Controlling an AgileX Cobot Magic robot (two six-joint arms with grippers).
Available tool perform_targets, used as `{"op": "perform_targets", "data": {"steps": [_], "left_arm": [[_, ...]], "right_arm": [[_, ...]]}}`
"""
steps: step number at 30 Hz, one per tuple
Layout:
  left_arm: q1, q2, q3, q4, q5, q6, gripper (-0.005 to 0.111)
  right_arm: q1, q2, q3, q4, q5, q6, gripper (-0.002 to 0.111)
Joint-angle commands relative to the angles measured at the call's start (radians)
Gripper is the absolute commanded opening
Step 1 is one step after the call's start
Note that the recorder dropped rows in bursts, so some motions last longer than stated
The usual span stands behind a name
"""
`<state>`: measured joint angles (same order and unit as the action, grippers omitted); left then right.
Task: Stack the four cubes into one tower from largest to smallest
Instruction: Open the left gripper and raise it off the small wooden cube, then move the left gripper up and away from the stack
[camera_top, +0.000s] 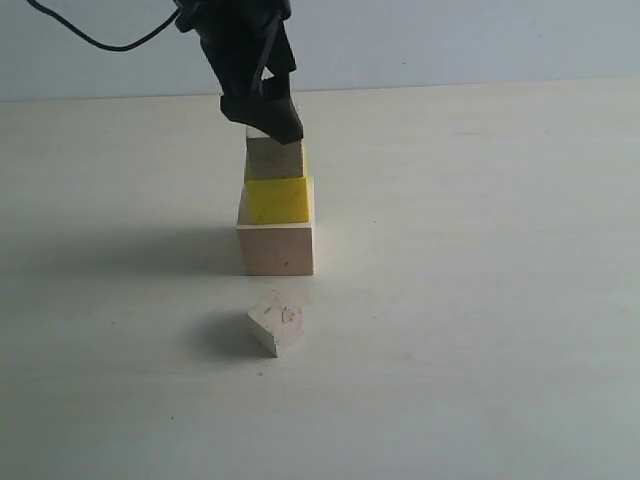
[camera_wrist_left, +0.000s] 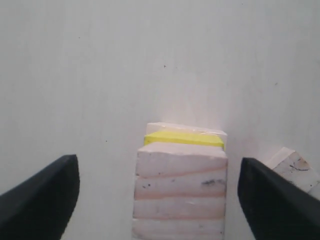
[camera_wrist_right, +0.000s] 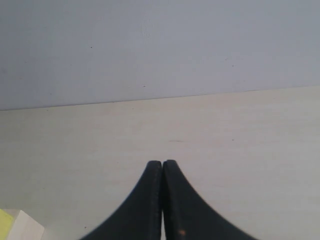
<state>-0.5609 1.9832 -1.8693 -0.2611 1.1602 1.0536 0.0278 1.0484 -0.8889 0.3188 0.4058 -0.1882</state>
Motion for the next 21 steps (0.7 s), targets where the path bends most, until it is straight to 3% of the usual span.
{"op": "perform_targets", "data": {"steps": [1,7,10,18,21], "left_arm": [[0.003,-0.046,-0.005,-0.015,-0.010,-0.014,0.083],[0.003,-0.102,-0.005,-0.018,-0.010,-0.014,0.082],[0.003,-0.133,-0.005,-0.014,0.001,-0.014,0.075],[0.003,-0.205,-0.005,0.020,0.061,-0.027,0.028],[0.003,-0.224,-0.005,0.083,0.061,-0.231,0.018]], "right_arm": [[-0.005,0.001,0.005,-0.005,0.000,-0.003,0.000],[-0.005,0.001,0.005,-0.005,0.000,-0.003,0.000],[-0.005,0.001,0.005,-0.005,0.000,-0.003,0.000],[-0.005,0.001,0.005,-0.005,0.000,-0.003,0.000],[-0.005,0.001,0.005,-0.005,0.000,-0.003,0.000]]}}
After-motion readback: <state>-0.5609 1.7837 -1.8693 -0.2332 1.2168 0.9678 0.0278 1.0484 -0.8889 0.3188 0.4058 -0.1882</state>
